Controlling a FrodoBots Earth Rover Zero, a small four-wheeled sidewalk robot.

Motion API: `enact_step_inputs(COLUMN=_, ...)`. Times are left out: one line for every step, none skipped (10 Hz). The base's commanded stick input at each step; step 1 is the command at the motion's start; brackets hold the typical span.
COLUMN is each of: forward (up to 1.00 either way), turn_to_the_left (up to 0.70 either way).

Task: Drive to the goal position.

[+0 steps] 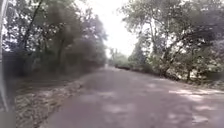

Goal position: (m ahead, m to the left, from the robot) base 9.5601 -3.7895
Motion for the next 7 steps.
enact_step_inputs(forward=0.7, turn_to_the_left=0.0)
enact_step_inputs(forward=0.7, turn_to_the_left=0.0)
enact_step_inputs(forward=0.7, turn_to_the_left=0.0)
enact_step_inputs(forward=0.7, turn_to_the_left=0.0)
enact_step_inputs(forward=0.7, turn_to_the_left=0.0)
enact_step_inputs(forward=0.7, turn_to_the_left=0.0)
enact_step_inputs(forward=0.7, turn_to_the_left=0.0)
